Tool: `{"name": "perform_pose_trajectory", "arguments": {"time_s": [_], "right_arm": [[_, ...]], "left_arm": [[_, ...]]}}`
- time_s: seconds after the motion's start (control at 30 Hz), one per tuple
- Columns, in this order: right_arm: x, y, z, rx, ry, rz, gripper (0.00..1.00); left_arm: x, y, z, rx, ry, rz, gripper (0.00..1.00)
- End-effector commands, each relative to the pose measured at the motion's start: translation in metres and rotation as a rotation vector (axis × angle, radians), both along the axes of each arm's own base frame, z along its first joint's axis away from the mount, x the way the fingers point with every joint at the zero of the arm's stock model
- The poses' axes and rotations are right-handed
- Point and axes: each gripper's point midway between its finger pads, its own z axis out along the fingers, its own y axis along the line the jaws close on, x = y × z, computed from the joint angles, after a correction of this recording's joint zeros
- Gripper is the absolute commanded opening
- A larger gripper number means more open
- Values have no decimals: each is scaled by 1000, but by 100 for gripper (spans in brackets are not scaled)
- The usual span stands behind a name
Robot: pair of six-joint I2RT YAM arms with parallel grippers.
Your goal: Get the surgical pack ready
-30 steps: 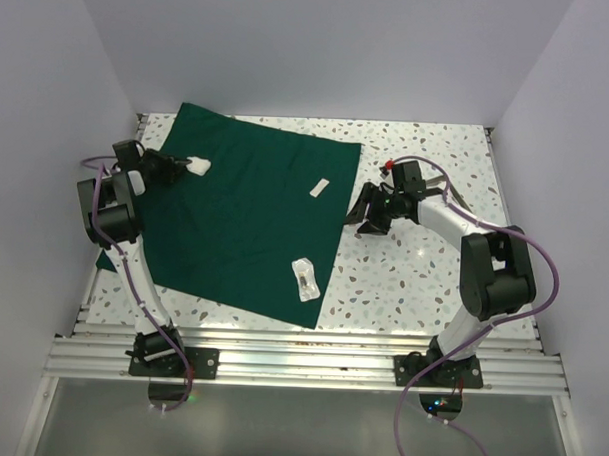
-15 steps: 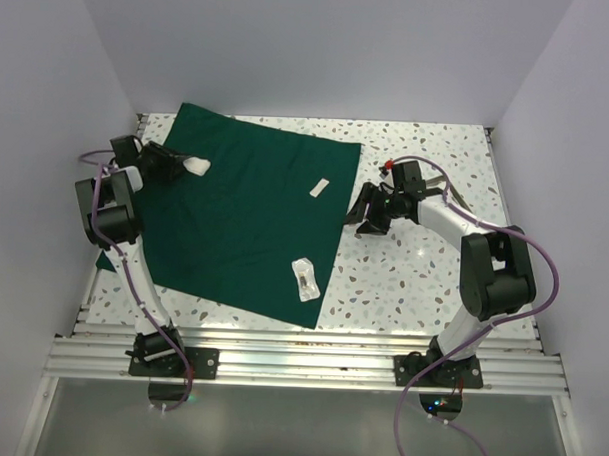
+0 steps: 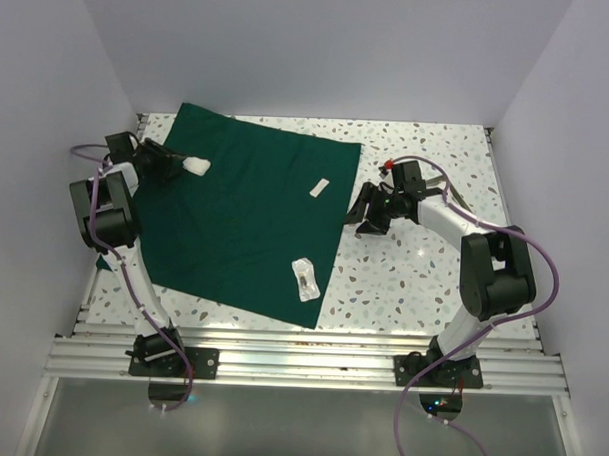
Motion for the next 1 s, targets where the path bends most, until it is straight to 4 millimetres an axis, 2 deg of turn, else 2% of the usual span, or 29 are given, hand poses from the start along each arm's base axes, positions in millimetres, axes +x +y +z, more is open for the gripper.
{"name": "perform_pose_trajectory", "arguments": {"time_s": [0.0,0.2,0.4,0.97], "right_arm": [[9,8,16,34,-47,9,58],[9,8,16,34,-45,10,58],[9,9,15,33,-42,12,58],[8,9,13,28,-40,14,58]], "left_arm": [[-7,13,11,62,-4,17,50],[-6,8,-8,21,16,7,52],[4,6,-15,-15,-8,2,53],[22,-15,-9,-80,-67,-51,50]]}}
